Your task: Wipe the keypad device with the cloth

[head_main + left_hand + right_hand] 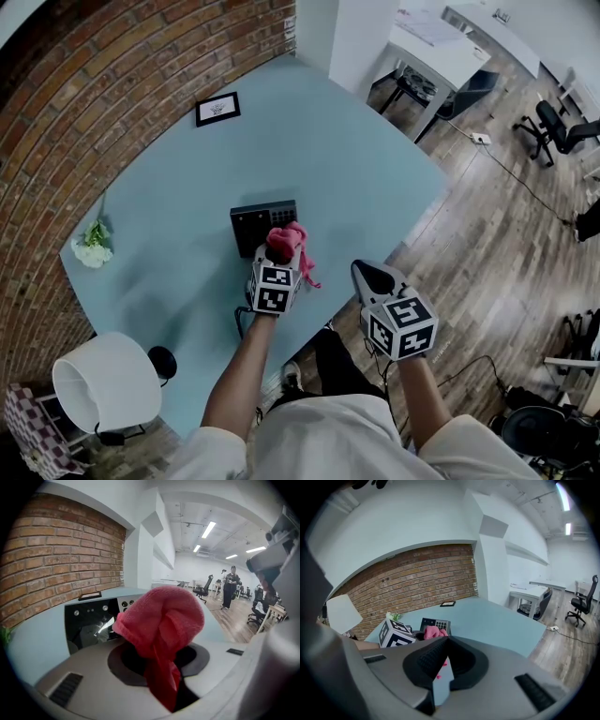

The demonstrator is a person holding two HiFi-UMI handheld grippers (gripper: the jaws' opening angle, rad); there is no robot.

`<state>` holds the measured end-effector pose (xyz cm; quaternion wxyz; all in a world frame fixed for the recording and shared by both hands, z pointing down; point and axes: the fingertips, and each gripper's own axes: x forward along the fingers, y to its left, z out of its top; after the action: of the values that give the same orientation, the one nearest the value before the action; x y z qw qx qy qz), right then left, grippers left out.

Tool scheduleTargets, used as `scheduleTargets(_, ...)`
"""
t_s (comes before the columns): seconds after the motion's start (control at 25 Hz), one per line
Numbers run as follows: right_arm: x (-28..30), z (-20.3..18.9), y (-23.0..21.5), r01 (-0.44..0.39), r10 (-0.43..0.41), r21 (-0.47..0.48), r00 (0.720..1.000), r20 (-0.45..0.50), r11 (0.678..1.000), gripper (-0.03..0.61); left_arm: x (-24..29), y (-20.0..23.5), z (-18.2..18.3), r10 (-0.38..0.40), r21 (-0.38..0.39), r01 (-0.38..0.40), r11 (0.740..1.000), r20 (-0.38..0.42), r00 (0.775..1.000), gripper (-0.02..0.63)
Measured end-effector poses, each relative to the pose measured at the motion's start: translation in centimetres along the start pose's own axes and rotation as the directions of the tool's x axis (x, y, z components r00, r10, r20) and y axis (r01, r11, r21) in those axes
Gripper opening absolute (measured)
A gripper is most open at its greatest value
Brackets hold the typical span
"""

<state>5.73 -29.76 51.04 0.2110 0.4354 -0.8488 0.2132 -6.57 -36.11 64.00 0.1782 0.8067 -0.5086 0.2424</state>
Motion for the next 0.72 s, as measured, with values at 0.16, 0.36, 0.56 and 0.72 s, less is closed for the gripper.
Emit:
scheduleTargets(0.16, -0.4, 0.0, -0.4, 0.008, -0.008, 0.006, 1.000, 0.003, 1.000, 0.020, 0.0, -0.1, 0.1, 0.011, 0.008, -0.011, 1.000, 0.004, 1.000, 0.147)
scheduleTargets(0.36, -0.7, -0.2, -0.2, 0.008, -0.008, 0.008, 1.000, 0.008, 1.000, 0.020, -0.2, -0.3, -0.3, 0.015, 0.042, -0.015, 0.999, -0.009, 1.000, 0.147)
scheduleTargets(0.56, -1.0, -0.3, -0.2, 0.010, -0.010, 0.012, 1.000, 0.014, 1.000, 0.020, -0.3, -1.4, -2.2, -0.006, 0.078, 0.011, 0.997, -0.064, 0.998, 0.147)
scheduleTargets(0.72, -1.5, -0.5, -0.2, 0.015, -0.016, 0.017, 1.000, 0.019, 1.000, 0.020, -0.5, -2.5, -5.5, -0.018, 0.059, 0.024, 0.998, -0.106, 0.994, 0.163)
